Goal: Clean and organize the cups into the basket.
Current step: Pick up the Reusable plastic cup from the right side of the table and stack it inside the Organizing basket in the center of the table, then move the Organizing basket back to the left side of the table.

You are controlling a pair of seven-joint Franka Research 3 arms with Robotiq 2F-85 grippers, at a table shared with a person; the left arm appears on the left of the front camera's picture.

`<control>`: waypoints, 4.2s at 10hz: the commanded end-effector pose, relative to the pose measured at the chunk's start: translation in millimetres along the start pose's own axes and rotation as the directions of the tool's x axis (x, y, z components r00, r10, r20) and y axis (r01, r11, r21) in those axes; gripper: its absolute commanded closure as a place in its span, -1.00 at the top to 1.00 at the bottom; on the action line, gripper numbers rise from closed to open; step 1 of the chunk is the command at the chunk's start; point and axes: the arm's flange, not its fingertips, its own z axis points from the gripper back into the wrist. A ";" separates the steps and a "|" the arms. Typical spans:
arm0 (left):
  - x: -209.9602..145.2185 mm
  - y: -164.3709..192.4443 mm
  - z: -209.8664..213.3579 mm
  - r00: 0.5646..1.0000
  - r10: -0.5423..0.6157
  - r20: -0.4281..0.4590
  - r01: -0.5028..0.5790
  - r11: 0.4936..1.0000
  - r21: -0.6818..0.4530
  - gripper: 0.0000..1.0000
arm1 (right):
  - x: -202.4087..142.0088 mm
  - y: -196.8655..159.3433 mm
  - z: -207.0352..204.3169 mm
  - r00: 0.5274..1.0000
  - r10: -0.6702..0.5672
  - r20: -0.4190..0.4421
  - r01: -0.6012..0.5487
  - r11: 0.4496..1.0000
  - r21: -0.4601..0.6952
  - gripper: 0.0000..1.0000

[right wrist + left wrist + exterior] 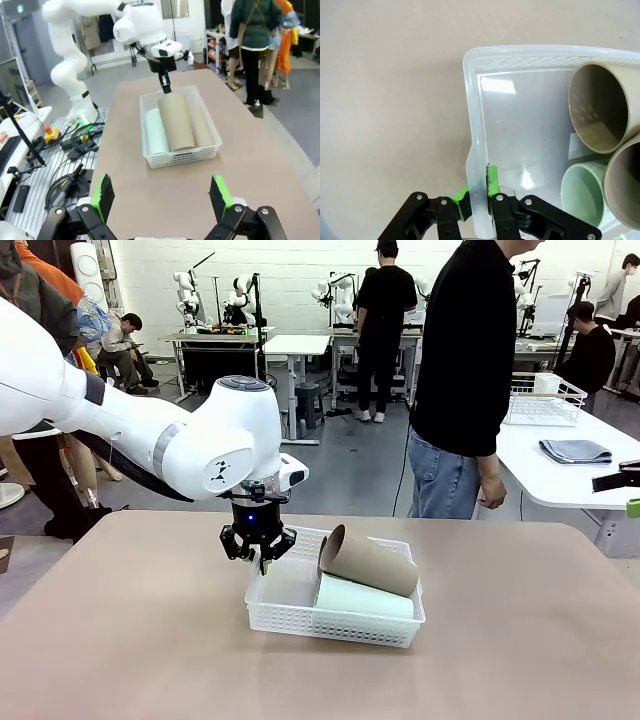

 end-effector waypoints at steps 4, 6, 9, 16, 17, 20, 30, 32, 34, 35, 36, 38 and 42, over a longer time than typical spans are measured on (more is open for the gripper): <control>-0.5 -0.7 1.3 1.000 -0.002 0.001 0.002 1.000 0.001 -1.00 | 8.2 6.0 -2.8 1.000 0.007 -0.026 -0.007 1.000 0.011 1.00; -0.5 -0.7 1.3 1.000 -0.002 0.001 0.002 1.000 0.001 -1.00 | 8.2 6.0 -2.8 1.000 0.007 -0.026 -0.007 1.000 0.011 1.00; -0.5 -0.7 1.3 1.000 -0.002 0.001 0.002 1.000 0.001 -1.00 | 8.2 6.0 -2.8 1.000 0.007 -0.026 -0.007 1.000 0.011 1.00; -0.5 -0.7 1.3 1.000 -0.002 0.001 0.002 1.000 0.001 -1.00 | 8.2 6.0 -2.8 1.000 0.007 -0.026 -0.007 1.000 0.011 1.00; -0.5 -0.7 1.3 1.000 -0.002 0.001 0.002 1.000 0.001 -1.00 | 7.8 1.9 -2.1 1.000 0.015 -0.010 -0.015 1.000 0.003 1.00; -0.5 -0.7 1.3 1.000 -0.002 0.001 0.002 1.000 0.001 -1.00 | -53.8 -50.4 56.3 0.821 -0.550 0.156 0.563 0.824 -0.058 1.00; -0.5 -0.7 1.3 1.000 -0.002 0.001 0.002 1.000 0.001 -1.00 | -126.9 100.4 134.7 0.488 -0.843 0.227 0.857 0.512 0.058 1.00; -0.5 -0.7 1.3 1.000 -0.002 0.001 0.002 1.000 0.001 -1.00 | -129.0 98.8 138.0 0.545 -0.804 0.238 0.828 0.561 0.001 1.00; -0.5 -0.7 1.3 1.000 -0.002 0.001 0.002 1.000 0.001 -1.00 | -128.7 101.4 132.2 0.529 -0.817 0.229 0.833 0.552 0.045 1.00; -0.5 -0.7 1.3 1.000 -0.002 0.001 0.002 1.000 0.001 -1.00 | -123.3 94.9 132.4 0.437 -0.878 0.197 0.887 0.457 0.064 1.00; -0.5 -0.7 1.3 1.000 -0.002 0.001 0.002 1.000 0.001 -1.00 | -127.9 100.5 134.3 0.534 -0.814 0.230 0.831 0.555 0.034 1.00; -0.5 -0.7 1.3 1.000 -0.002 0.001 0.002 1.000 0.001 -1.00 | -127.9 100.5 134.3 0.534 -0.814 0.230 0.831 0.555 0.034 1.00; 0.0 0.0 -0.1 1.000 0.000 0.000 0.000 1.000 0.000 -0.93 | -127.9 100.5 134.3 0.534 -0.814 0.230 0.831 0.555 0.034 1.00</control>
